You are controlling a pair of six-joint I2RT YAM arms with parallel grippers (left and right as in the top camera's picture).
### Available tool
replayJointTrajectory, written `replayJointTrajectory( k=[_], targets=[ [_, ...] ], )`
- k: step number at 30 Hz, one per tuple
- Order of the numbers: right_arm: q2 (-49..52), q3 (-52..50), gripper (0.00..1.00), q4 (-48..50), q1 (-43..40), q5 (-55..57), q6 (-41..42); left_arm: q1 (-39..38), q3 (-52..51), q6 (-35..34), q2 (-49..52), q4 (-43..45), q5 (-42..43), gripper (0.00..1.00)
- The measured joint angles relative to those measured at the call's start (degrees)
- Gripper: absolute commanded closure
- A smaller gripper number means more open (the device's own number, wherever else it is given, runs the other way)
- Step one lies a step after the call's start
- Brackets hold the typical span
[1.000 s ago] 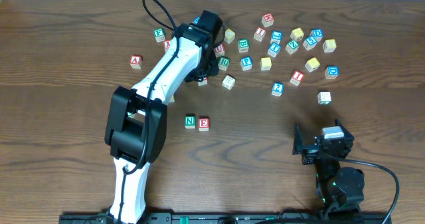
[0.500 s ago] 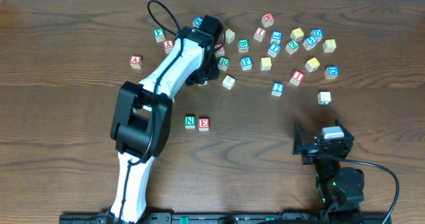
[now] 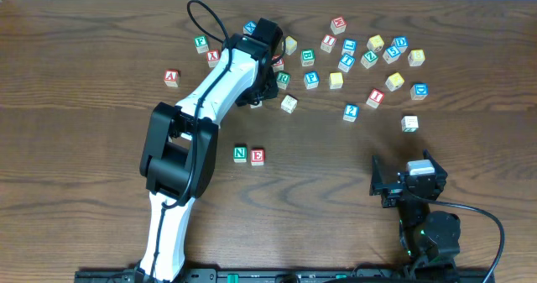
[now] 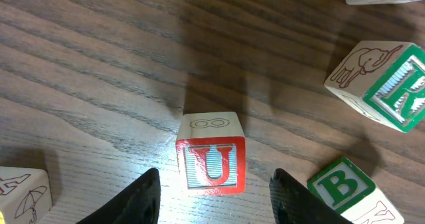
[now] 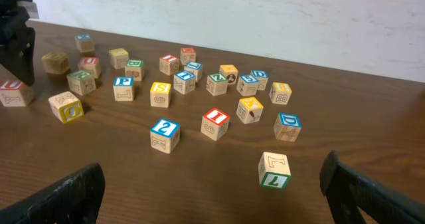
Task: Spell out NEURIPS
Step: 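Lower the left gripper around the red U block and close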
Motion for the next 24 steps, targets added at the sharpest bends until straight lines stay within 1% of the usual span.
replayJointTrajectory(
  k=[24],
  targets=[
    [0.0,0.0,0.01,0.0,0.0,0.0,0.0,0.0,0.0,0.0,1.4,1.0,0.0,0.48]
  ],
)
